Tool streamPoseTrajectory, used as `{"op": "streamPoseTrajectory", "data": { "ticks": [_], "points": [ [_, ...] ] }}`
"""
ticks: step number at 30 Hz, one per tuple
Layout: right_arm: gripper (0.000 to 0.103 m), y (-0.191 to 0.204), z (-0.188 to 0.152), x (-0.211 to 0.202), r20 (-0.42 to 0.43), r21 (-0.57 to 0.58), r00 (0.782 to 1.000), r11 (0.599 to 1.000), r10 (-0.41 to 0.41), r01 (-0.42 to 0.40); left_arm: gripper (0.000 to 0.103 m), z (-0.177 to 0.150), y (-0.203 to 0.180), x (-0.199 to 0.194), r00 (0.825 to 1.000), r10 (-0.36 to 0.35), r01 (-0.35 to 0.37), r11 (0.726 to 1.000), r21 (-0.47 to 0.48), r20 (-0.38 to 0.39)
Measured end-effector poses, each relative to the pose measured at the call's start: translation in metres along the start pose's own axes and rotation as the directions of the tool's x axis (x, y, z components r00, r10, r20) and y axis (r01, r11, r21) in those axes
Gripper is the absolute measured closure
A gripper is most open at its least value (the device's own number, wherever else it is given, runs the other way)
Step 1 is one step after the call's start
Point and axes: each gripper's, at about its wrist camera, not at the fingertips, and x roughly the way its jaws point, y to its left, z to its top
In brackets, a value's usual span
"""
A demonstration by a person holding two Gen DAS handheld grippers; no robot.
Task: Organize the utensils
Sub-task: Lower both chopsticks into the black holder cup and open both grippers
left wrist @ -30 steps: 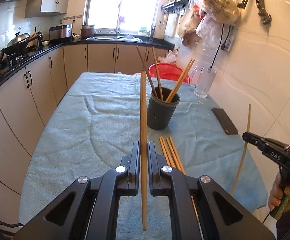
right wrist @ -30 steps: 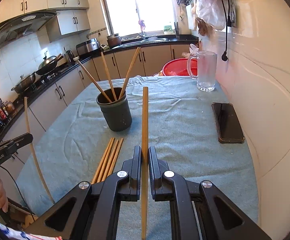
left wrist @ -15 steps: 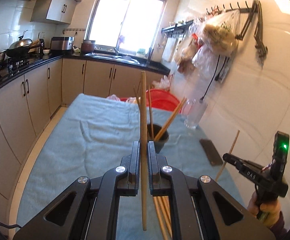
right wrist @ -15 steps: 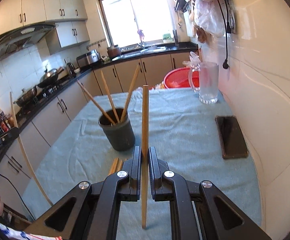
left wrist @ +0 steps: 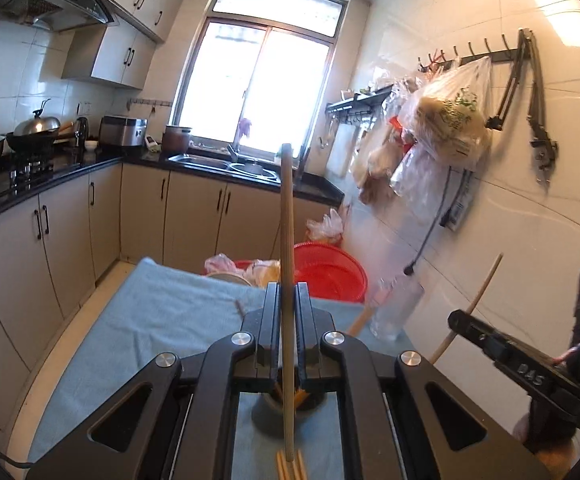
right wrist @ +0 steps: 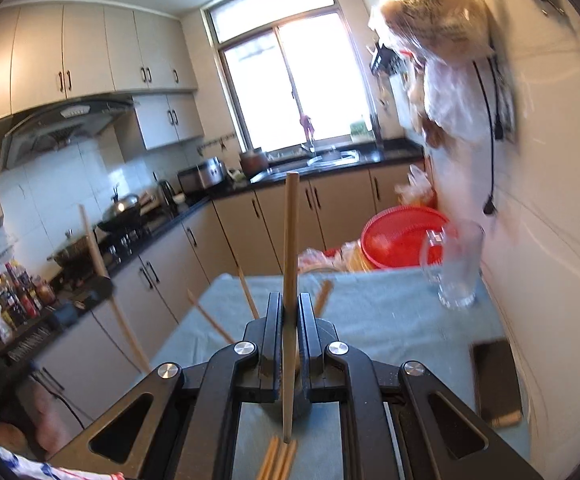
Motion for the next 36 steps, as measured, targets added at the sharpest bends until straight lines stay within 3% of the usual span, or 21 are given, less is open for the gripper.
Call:
{"op": "streamPoseTrajectory", "data": {
  "ticks": [9,17,25,29,33,36],
  "points": [
    [0.096,-0.001,0.018,0.055,0.014,0.057,0.999,0.998,0.039,-0.040,0.097,0.012,-0.010,0.077,1.000,0.015,-0.015,1.000,-0.007,0.006],
    [0.096,-0.017,-0.010,0.089,-0.076,0.076,0.997,0.997,0.030,-0.025,0.097,-0.019,-0.002,0.120,0.994,0.039,-0.040,0.999,-0.010,-0.106],
    [0.095,-0.025,-0.028,0.104,-0.133,0.087,0.991,0.996,0.023,-0.011,0.097,-0.032,-0.004,0.113,0.989,0.066,-0.067,0.998,0.000,-0.135],
    [0.093,-0.027,-0.030,0.107,-0.142,0.099,0.990,0.995,0.022,-0.008,0.088,-0.032,-0.004,0.103,0.988,0.055,-0.058,0.998,-0.013,-0.146],
    [0.072,-0.027,-0.027,0.103,-0.137,0.111,0.990,0.994,0.023,-0.007,0.078,-0.029,-0.003,0.086,0.990,0.056,-0.059,0.998,-0.020,-0.130],
    [0.071,-0.023,-0.022,0.095,-0.125,0.099,0.992,0.995,0.017,-0.004,0.077,-0.025,-0.001,0.068,0.992,0.054,-0.057,0.998,-0.029,-0.117]
  ]
}}
